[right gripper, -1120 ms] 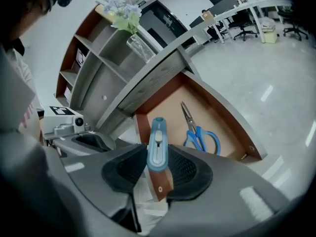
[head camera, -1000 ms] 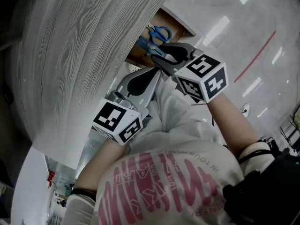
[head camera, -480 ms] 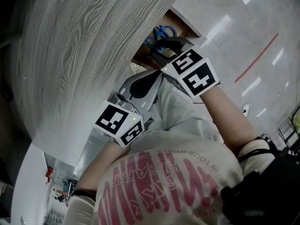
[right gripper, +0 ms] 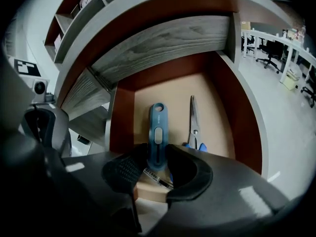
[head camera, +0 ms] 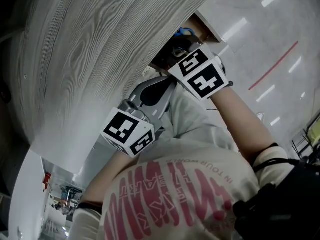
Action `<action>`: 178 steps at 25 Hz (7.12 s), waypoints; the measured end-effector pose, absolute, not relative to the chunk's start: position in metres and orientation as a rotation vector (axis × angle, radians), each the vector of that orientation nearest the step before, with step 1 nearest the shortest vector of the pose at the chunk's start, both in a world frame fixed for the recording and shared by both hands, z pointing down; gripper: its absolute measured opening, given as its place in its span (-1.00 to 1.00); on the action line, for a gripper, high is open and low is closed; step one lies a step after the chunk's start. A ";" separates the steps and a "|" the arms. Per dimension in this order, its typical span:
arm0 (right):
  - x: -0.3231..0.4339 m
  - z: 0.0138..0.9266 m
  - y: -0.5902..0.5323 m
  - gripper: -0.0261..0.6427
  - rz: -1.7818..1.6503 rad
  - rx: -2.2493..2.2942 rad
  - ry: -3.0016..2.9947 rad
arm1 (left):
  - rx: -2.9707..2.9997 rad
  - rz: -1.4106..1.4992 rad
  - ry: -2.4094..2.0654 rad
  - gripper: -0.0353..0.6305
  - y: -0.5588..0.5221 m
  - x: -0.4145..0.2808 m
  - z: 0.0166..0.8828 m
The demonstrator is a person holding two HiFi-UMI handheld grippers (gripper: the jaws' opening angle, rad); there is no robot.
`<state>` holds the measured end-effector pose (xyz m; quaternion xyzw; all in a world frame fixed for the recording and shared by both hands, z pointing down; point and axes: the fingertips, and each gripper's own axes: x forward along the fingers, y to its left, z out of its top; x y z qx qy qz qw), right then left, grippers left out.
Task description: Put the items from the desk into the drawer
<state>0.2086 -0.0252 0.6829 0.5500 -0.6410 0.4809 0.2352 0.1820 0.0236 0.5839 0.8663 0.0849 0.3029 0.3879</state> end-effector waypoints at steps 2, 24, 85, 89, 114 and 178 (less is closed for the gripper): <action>0.209 0.686 -0.026 -0.51 1.317 1.495 -1.748 | 2.200 0.769 0.213 -0.83 0.022 0.182 0.584; 0.239 0.630 -0.011 -0.47 1.368 1.679 -1.772 | 2.235 0.735 0.252 -0.83 0.021 0.186 0.545; 0.031 0.304 -0.189 -0.90 0.567 1.476 -2.531 | 2.709 0.020 -0.723 -0.83 -0.221 -0.118 0.279; -0.021 0.311 -0.233 -0.90 0.586 1.406 -2.551 | 2.692 0.018 -0.783 -0.83 -0.253 -0.169 0.279; -0.138 0.424 -0.427 -0.90 0.467 0.964 -2.217 | 2.463 0.000 -1.083 -0.83 -0.313 -0.348 0.327; -0.144 0.533 -0.485 -0.52 0.215 0.433 -1.611 | 2.275 -0.004 -1.255 -0.83 -0.318 -0.395 0.364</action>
